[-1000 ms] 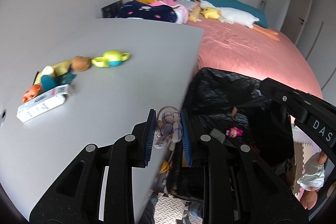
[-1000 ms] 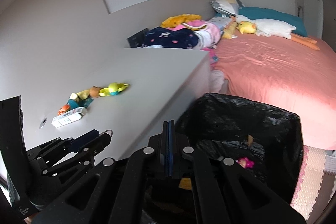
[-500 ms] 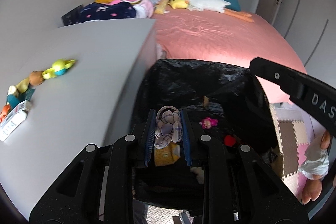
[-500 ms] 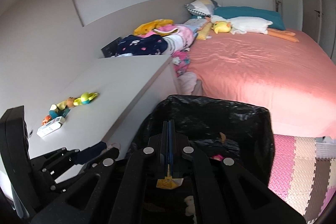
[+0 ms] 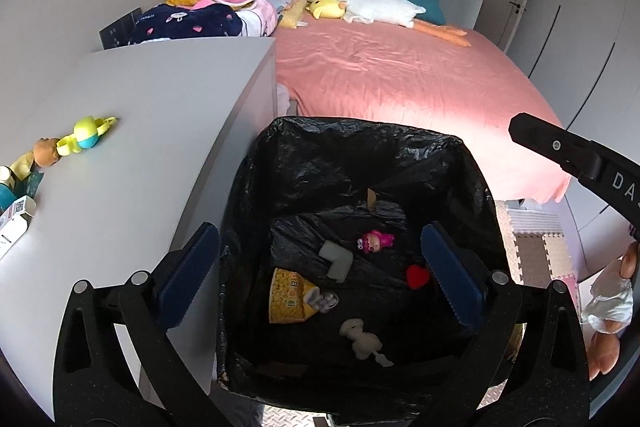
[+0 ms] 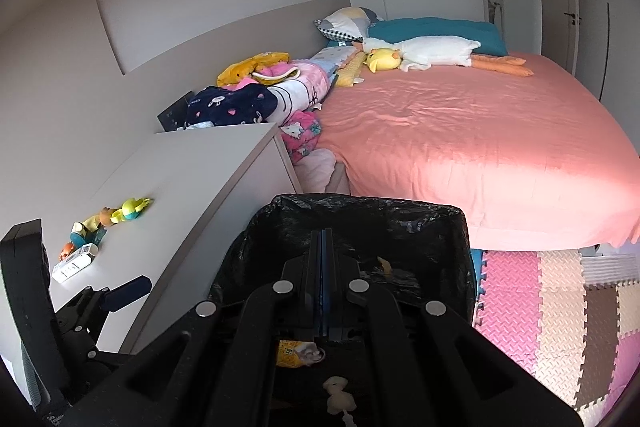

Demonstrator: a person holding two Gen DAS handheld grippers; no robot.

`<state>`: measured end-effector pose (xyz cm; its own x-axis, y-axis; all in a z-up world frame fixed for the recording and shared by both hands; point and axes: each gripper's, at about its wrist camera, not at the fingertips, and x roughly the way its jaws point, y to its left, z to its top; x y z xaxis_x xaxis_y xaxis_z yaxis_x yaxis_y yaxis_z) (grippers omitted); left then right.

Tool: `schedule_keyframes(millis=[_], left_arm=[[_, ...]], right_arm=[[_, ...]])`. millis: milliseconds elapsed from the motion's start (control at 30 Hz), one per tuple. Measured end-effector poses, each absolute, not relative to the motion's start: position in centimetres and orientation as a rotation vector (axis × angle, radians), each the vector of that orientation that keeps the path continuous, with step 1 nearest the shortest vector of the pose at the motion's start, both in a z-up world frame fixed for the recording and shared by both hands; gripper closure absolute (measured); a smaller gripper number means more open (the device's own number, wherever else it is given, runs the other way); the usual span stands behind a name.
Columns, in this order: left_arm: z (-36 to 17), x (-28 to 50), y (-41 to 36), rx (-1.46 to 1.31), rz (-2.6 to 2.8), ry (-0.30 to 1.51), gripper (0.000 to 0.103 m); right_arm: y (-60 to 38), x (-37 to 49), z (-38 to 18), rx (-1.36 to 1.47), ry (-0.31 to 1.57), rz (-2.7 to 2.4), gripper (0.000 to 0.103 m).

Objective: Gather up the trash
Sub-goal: 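Open the left tool to drop the lavender cloth ball into the bin, then move both open tools back over the table pile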

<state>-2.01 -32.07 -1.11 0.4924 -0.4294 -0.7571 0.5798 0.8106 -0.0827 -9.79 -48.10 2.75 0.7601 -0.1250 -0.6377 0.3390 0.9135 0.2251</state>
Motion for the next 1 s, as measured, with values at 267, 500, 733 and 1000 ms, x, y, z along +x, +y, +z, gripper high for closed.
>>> schedule_keyframes(millis=[267,500,733,1000], left_arm=[[-0.9,-1.9,-31.4,0.204,-0.602,0.843,0.005],[-0.4,-1.5,-30.1,0.212,-0.573,0.82,0.005],[0.1,0.0,-27.0,0.18,-0.505,0.815,0.005],[0.7,1.9,-22.5,0.15,-0.42,0.809,0.005]], right_arm=[[-47.4,-9.4,2.6,0.34,0.667,-0.247,0.102],[-46.4,-8.9,2.7,0.334,0.669,-0.228,0.102],[-44.3,-7.6,2.7,0.335,0.679,-0.17,0.102],[-40.9,-5.4,2.7,0.302,0.674,-0.121,0.054]])
